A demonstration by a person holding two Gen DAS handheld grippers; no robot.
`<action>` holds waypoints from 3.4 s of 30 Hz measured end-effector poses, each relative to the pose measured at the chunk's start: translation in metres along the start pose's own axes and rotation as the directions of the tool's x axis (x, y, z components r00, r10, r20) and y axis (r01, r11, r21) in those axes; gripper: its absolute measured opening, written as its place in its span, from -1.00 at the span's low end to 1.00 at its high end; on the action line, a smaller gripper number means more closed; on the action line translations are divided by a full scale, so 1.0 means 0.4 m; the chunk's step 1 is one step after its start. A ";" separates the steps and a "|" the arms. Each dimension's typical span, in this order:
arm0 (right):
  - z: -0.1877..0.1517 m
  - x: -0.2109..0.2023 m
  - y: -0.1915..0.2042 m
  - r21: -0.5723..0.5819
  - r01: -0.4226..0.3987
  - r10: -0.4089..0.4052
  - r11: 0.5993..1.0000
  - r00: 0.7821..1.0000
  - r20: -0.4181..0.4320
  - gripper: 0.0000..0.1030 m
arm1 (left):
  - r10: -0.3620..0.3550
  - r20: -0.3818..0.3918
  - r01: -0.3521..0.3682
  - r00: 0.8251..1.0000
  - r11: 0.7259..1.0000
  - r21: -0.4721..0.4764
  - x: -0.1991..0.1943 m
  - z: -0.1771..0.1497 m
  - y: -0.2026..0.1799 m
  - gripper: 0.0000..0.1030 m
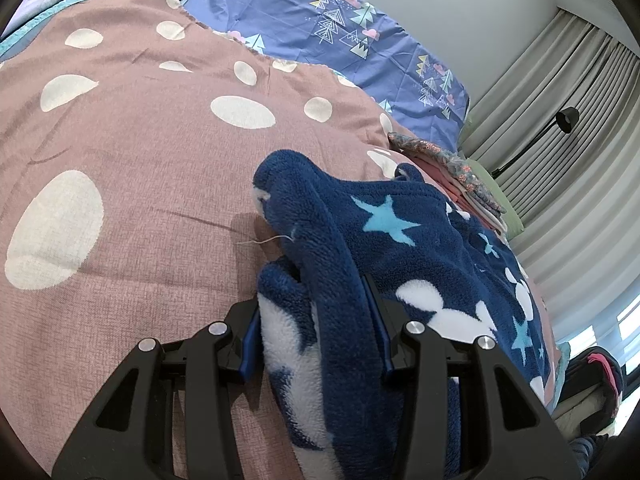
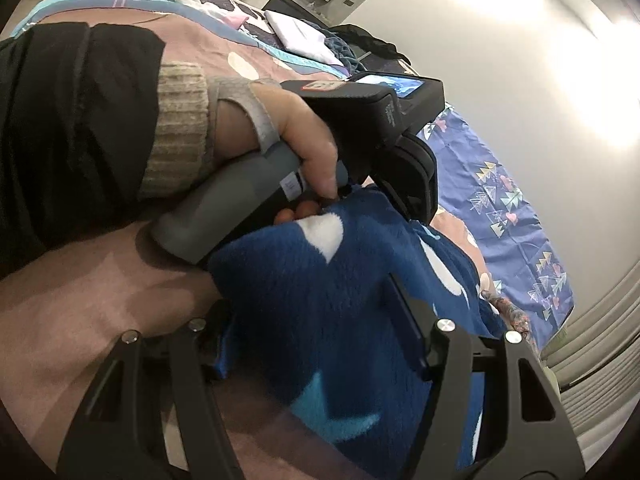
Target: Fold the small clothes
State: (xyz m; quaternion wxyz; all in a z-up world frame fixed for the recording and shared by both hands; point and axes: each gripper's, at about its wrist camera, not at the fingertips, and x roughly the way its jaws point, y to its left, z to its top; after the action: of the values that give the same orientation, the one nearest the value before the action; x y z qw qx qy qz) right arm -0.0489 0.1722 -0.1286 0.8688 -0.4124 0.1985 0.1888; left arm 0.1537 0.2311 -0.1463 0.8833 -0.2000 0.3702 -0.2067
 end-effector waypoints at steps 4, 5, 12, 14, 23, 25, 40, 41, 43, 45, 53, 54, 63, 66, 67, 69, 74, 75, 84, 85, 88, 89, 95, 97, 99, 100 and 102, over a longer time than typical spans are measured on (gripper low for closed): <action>0.012 0.015 0.001 0.001 0.018 -0.018 1.000 1.000 0.002 -0.03 | -0.005 0.000 0.005 1.000 1.000 -0.005 -0.001 -0.004 -0.001 -0.12; 0.012 0.016 0.000 0.000 0.026 -0.026 1.000 1.000 0.007 -0.17 | -0.006 0.000 0.006 1.000 1.000 -0.007 0.000 -0.005 -0.003 -0.12; 0.008 -0.036 -0.104 0.169 -0.052 0.038 0.984 0.995 0.090 -0.55 | 0.022 -0.013 -0.021 1.000 0.998 0.052 0.000 0.002 -0.045 -0.30; 0.003 -0.057 -0.146 0.226 -0.068 0.044 0.972 0.993 0.112 -0.57 | 0.036 -0.003 -0.036 0.999 0.997 0.070 -0.005 0.013 -0.079 -0.38; -0.048 -0.181 -0.361 0.481 -0.119 0.011 0.869 0.975 0.223 -0.58 | 0.030 0.105 -0.055 0.994 0.969 0.240 -0.083 0.110 -0.366 -0.44; -0.074 -0.209 -0.421 0.544 -0.138 0.003 0.827 0.970 0.242 -0.59 | 0.032 0.110 -0.063 0.993 0.955 0.291 -0.079 0.125 -0.441 -0.44; -0.557 -0.295 -0.769 0.910 -0.266 0.038 0.318 0.963 0.268 -0.61 | 0.191 -0.032 -0.144 0.981 0.828 0.542 0.273 0.054 -0.929 -0.42; -0.597 -0.292 -0.781 0.918 -0.281 0.053 0.278 0.959 0.278 -0.61 | 0.214 -0.059 -0.147 0.975 0.820 0.553 0.320 0.035 -0.955 -0.42; -0.662 -0.283 -0.791 0.934 -0.285 0.074 0.214 0.959 0.275 -0.61 | 0.254 -0.103 -0.152 0.962 0.805 0.573 0.390 0.002 -0.981 -0.41; -0.744 -0.261 -0.801 0.950 -0.290 0.114 0.114 0.954 0.277 -0.61 | 0.316 -0.133 -0.177 0.939 0.780 0.601 0.465 -0.036 -1.005 -0.38; -0.886 -0.205 -0.764 0.952 -0.299 0.185 -0.066 0.934 0.306 -0.62 | 0.360 -0.142 -0.152 0.922 0.675 0.722 0.556 -0.134 -1.071 0.13; -0.884 -0.206 -0.762 0.949 -0.310 0.186 -0.064 0.930 0.316 -0.62 | 0.343 -0.138 -0.138 0.929 0.669 0.730 0.545 -0.137 -1.079 0.16; -0.889 -0.213 -0.754 0.938 -0.343 0.176 -0.057 0.921 0.347 -0.62 | 0.202 0.105 -0.213 0.974 0.649 0.731 0.234 -0.107 -1.033 0.35; -0.881 -0.226 -0.752 0.937 -0.347 0.170 -0.042 0.921 0.349 -0.62 | 0.310 0.203 -0.358 0.929 0.606 0.710 0.196 -0.105 -0.931 0.34; -0.881 -0.224 -0.761 0.935 -0.352 0.167 -0.038 0.921 0.353 -0.62 | 0.325 0.188 -0.359 0.927 0.615 0.702 0.194 -0.101 -0.905 0.32; -0.869 -0.242 -0.773 0.928 -0.371 0.147 -0.016 0.918 0.369 -0.62 | 0.318 0.115 -0.306 0.941 0.658 0.688 0.201 -0.101 -0.858 -0.27; -0.852 -0.286 -0.768 0.955 -0.282 0.149 0.095 0.952 0.267 -0.46 | 0.243 -0.041 -0.123 0.969 0.621 0.774 0.300 -0.191 -0.928 -0.90; -0.871 -0.284 -0.762 0.967 -0.238 0.164 0.092 0.961 0.221 -0.42 | 0.267 -0.020 -0.140 0.964 0.565 0.813 0.329 -0.221 -0.946 -0.93; -0.848 -0.386 -0.823 0.948 -0.232 0.028 0.220 0.973 0.231 -0.45 | 0.299 0.023 -0.169 0.954 0.475 0.864 0.381 -0.261 -0.974 -1.00; -0.821 -0.379 -0.826 0.930 -0.271 0.045 0.249 0.962 0.268 -0.46 | 0.293 0.025 -0.170 0.956 0.482 0.860 0.380 -0.260 -0.973 -1.00; -0.781 -0.289 -0.804 0.926 -0.211 0.111 0.312 0.976 0.185 -0.54 | 0.268 0.048 -0.184 0.962 0.509 0.841 0.373 -0.255 -0.969 -1.00; -0.798 -0.229 -0.782 0.938 -0.125 0.139 0.323 0.987 0.084 -0.62 | 0.258 0.059 -0.190 0.964 0.518 0.834 0.364 -0.257 -0.968 -1.00; -0.852 -0.203 -0.777 0.949 -0.182 0.167 0.258 0.976 0.141 -0.61 | 0.177 0.136 -0.218 0.975 0.624 0.751 0.220 -0.250 -0.951 0.03; -0.844 -0.201 -0.767 0.943 -0.167 0.153 0.289 0.980 0.127 -0.61 | 0.136 0.209 -0.248 0.968 0.589 0.769 0.133 -0.294 -0.953 0.44; -0.841 -0.196 -0.772 0.943 -0.171 0.149 0.285 0.980 0.133 -0.60 | 0.109 0.193 -0.222 0.975 0.536 0.814 0.072 -0.356 -0.951 0.53; -0.843 -0.195 -0.772 0.944 -0.176 0.150 0.279 0.979 0.138 -0.60 | 0.110 0.190 -0.220 0.976 0.520 0.826 0.056 -0.376 -0.947 0.58; -0.855 -0.185 -0.770 0.946 -0.190 0.155 0.263 0.976 0.153 -0.60 | 0.124 0.182 -0.220 0.975 0.464 0.858 0.017 -0.452 -0.933 0.63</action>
State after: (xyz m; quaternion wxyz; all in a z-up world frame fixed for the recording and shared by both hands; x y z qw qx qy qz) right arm -0.0253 -0.2921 -0.0928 0.9190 0.2155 0.3026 0.1319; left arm -0.0560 -0.1202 -0.0780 0.8943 0.3054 0.1899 -0.2663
